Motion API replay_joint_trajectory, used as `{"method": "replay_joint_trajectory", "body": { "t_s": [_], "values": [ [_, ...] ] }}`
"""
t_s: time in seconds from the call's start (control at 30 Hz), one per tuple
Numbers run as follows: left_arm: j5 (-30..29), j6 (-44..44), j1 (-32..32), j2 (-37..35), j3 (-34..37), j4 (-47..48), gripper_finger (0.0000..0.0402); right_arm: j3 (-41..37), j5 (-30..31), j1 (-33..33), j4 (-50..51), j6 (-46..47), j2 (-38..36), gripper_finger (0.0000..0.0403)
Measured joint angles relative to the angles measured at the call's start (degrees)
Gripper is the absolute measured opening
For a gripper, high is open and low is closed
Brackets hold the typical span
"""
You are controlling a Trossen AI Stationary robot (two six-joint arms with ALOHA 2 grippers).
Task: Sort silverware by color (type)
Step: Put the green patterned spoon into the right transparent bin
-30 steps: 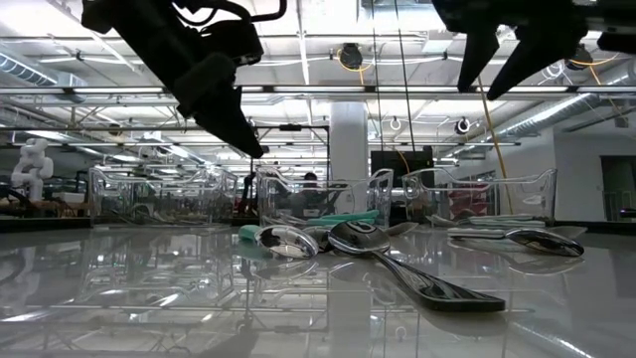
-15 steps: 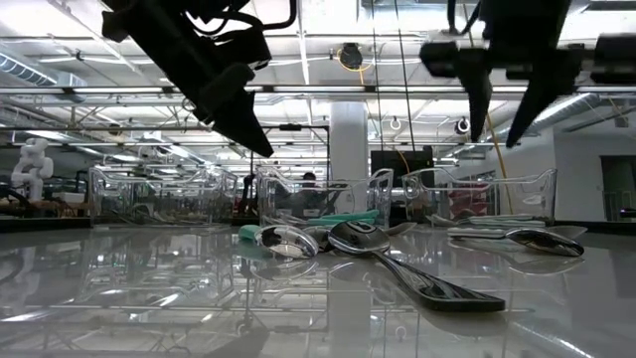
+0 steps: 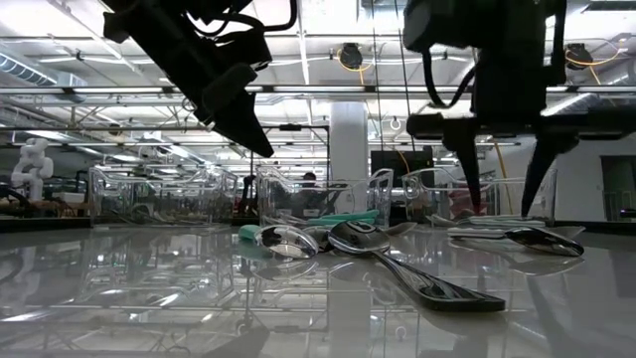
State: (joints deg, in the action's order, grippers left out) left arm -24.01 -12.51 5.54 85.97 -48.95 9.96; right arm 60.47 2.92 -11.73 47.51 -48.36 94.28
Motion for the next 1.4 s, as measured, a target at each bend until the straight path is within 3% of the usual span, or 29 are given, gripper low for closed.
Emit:
{"method": "replay_joint_trajectory", "body": {
  "t_s": [0.3, 0.8, 1.2, 1.4],
  "values": [
    [-0.02, 0.02, 0.00, 0.00, 0.00, 0.00, 0.0072, 0.00, 6.16, 0.18, 0.98, -9.02, 2.21, 0.0174],
    [-0.02, 0.04, 0.00, 0.00, 0.00, 0.02, 0.0072, 0.23, 2.93, 3.09, 1.14, -12.66, 7.45, 0.0126],
    [-0.01, -0.25, 0.00, 0.00, 0.00, -0.05, 0.0072, 0.13, 3.05, 3.11, 2.60, -12.50, 8.23, 0.0017],
    [0.00, -0.29, 0.00, 0.00, 0.00, -1.66, 0.0072, 0.88, 3.23, 3.04, 5.60, -9.00, 8.39, 0.0015]
  ]
}}
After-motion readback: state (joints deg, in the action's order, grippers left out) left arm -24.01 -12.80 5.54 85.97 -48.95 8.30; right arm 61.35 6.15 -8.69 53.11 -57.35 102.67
